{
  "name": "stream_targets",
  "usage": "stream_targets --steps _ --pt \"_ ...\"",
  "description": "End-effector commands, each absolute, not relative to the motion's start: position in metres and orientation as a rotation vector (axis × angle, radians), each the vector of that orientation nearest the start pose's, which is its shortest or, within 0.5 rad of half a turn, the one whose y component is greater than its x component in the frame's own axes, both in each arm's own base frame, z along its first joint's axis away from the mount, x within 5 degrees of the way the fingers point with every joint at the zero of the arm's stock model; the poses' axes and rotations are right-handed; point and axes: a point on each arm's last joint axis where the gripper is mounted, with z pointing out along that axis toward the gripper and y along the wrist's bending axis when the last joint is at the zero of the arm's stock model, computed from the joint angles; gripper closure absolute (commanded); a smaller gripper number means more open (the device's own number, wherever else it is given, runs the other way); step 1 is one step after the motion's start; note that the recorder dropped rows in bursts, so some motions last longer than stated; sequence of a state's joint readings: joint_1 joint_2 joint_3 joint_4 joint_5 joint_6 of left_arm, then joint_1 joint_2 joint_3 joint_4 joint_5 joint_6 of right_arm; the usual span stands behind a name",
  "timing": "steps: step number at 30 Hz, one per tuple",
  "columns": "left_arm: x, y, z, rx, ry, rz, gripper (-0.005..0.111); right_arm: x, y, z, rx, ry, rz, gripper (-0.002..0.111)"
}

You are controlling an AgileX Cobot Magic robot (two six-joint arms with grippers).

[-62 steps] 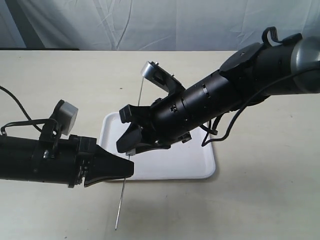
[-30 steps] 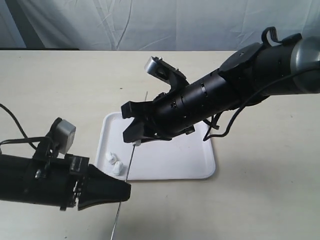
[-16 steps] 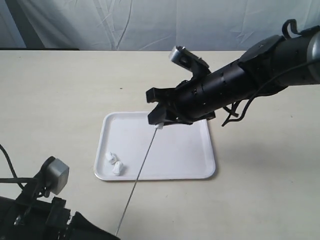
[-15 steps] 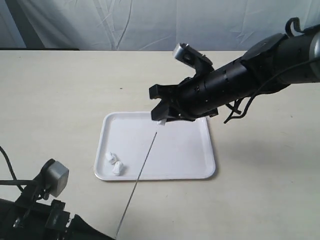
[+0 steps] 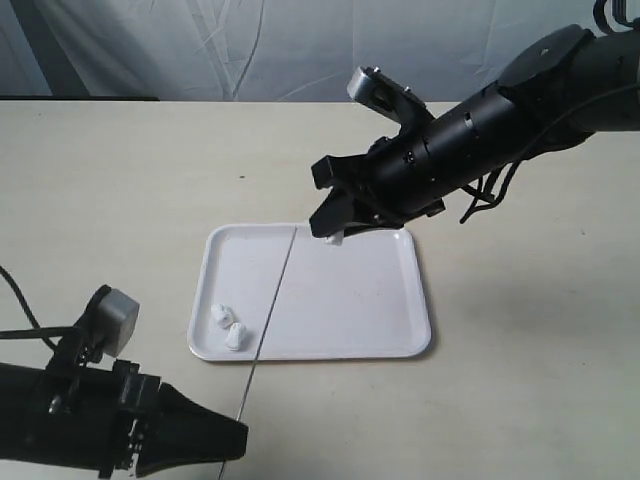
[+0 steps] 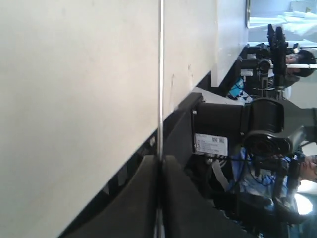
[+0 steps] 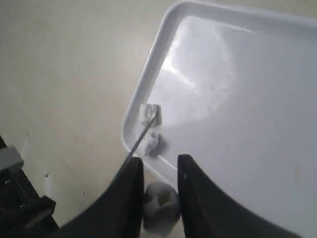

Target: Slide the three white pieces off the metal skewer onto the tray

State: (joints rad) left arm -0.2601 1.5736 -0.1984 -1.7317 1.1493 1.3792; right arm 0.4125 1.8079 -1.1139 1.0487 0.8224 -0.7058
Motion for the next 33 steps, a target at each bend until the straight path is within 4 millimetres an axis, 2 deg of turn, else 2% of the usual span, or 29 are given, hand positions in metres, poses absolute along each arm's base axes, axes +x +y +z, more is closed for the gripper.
stream_targets --steps 1,3,7,10,12,14,17,19,21,26,33 --pt "0.141 -0.121 0.142 0.110 2.504 -1.702 0.107 0.300 0.192 0.200 -0.573 2.668 1.087 0.073" --pt "0.144 -0.122 0.144 0.119 2.494 -1.701 0.107 0.301 0.192 0.201 -0.556 2.667 1.080 0.070" --pt "0.151 -0.123 0.146 0.132 2.481 -1.675 0.107 0.302 0.192 0.202 -0.541 2.662 1.087 0.069" --pt "0.156 -0.123 0.145 0.133 2.491 -1.622 0.107 0.298 0.194 0.203 -0.562 2.679 1.142 0.069" --pt "0.161 -0.122 0.144 0.130 2.503 -1.564 0.107 0.291 0.195 0.208 -0.636 2.680 1.214 0.069" --pt "0.169 -0.120 0.142 0.089 2.533 -1.477 0.107 0.284 0.195 0.220 -0.706 2.641 1.251 0.069" --pt "0.185 -0.116 0.139 0.013 2.576 -1.300 0.107 0.273 0.191 0.250 -0.749 2.554 1.262 0.069" --pt "0.195 -0.117 0.141 0.006 2.589 -1.264 0.107 0.264 0.189 0.267 -0.787 2.510 1.290 0.069" --pt "0.204 -0.123 0.142 0.020 2.599 -1.330 0.107 0.253 0.186 0.285 -0.830 2.459 1.312 0.069" --pt "0.224 -0.130 0.119 -0.035 2.662 -1.368 0.107 0.227 0.177 0.321 -0.912 2.351 1.329 0.069" --pt "0.244 -0.140 0.106 -0.034 2.660 -1.462 0.107 0.218 0.173 0.336 -0.925 2.295 1.311 0.069"
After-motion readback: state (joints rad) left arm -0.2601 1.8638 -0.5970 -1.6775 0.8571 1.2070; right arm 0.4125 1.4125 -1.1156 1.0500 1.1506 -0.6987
